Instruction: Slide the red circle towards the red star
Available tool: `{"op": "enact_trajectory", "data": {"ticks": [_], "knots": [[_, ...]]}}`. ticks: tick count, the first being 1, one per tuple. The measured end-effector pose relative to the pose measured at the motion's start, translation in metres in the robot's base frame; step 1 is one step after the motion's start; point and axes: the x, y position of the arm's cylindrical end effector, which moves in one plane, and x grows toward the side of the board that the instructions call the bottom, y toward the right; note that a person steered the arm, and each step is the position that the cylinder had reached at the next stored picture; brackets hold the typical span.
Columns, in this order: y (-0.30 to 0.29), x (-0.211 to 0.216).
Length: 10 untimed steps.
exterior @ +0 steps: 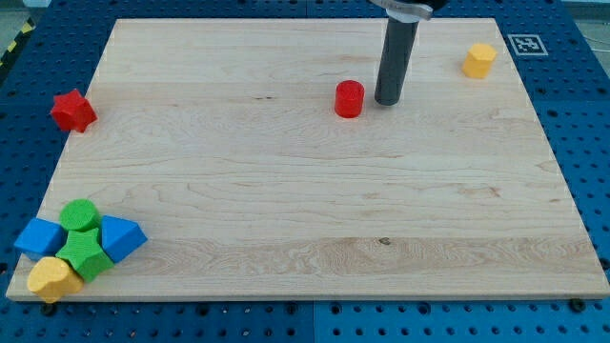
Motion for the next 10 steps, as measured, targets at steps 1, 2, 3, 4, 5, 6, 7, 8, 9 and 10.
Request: {"op": "enact_trajectory", "data": {"ticks": [1, 2, 3, 4, 5, 6, 7, 8, 9, 10], "knots": [[0.0, 0.0], [0.0, 0.004], [0.0, 0.02], [-0.011, 0.024], [-0.028, 0.01], [-0.049, 0.001], [-0.081, 0.001], [-0.11, 0.001], [-0.137, 0.001], [-0.164, 0.001]]}}
